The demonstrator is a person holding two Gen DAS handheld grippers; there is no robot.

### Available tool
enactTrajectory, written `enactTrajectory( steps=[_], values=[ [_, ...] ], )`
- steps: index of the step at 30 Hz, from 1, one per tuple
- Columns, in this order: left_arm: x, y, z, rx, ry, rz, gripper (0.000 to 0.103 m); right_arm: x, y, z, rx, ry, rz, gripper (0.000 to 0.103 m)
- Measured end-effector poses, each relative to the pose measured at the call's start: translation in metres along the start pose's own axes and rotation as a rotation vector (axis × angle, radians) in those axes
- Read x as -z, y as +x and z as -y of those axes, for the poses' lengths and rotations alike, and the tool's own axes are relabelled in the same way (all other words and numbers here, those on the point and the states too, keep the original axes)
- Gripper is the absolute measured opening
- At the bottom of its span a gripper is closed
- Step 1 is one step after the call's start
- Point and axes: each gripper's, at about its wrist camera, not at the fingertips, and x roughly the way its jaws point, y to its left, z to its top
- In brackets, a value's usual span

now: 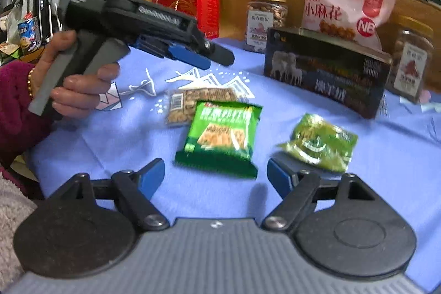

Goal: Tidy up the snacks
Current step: 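Move the left gripper back to the green soda-cracker bag, then grasp the green soda-cracker bag with the left gripper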

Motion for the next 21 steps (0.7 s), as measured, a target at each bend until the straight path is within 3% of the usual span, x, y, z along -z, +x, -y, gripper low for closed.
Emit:
enactTrajectory(
  steps=[7,12,14,17,21],
  values=[
    [0.011,0.01,0.022,0.016,0.034,-0.053,0.071,0.004,0.007,-0.005,0.063,0.003,0.003,0.082],
    [0.018,0.011,0.026,0.021,0.035,-0.084,0.069,0.007,0.002,0.012,0.239,0.056,0.032,0.082],
    [0.019,0.01,0.029,0.023,0.037,-0.085,0.069,0.009,-0.004,0.022,0.263,0.102,0.054,0.082],
    [0.017,0.004,0.031,0.023,0.041,-0.071,0.071,0.011,-0.014,0.028,0.233,0.147,0.084,0.083],
    [0.012,0.002,0.03,0.007,0.039,-0.058,0.071,0.008,-0.017,0.02,0.118,0.132,0.086,0.083]
  ],
)
